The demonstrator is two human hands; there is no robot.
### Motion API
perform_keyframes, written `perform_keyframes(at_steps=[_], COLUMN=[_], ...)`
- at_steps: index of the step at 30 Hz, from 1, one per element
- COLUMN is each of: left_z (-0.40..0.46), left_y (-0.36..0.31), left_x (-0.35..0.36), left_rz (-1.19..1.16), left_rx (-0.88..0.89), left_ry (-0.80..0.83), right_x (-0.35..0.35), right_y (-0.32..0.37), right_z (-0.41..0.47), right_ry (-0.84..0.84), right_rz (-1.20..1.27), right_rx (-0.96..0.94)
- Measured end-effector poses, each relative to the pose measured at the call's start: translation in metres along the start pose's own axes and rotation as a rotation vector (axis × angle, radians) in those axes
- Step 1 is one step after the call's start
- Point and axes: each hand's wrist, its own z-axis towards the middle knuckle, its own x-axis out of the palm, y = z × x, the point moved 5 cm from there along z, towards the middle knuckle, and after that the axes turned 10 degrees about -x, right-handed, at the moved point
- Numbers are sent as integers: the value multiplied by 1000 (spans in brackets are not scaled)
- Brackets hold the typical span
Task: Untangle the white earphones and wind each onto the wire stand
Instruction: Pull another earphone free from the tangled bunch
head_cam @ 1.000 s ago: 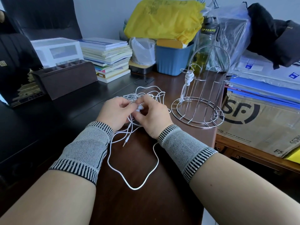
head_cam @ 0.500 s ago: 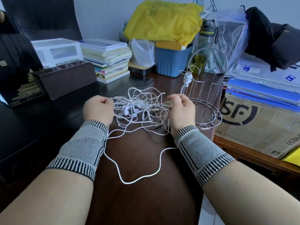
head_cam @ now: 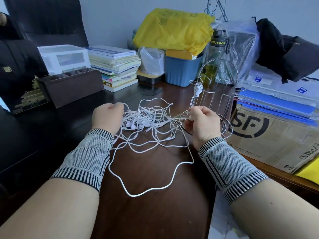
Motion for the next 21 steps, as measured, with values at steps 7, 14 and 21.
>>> perform_keyframes(at_steps=[7,14,21], left_z=[-8,5,4], left_y=[-12,2,2], left_x=[-4,3,0], left_rz=[-30,-70,519], left_rx=[107,-59,114], left_ry=[-13,102,5], right_x=[5,5,18], right_y=[3,4,11], right_z=[-5,-10,-9], right_ry=[114,328,600], right_rz=[2,-131,-839], right_rx=[64,106,-199])
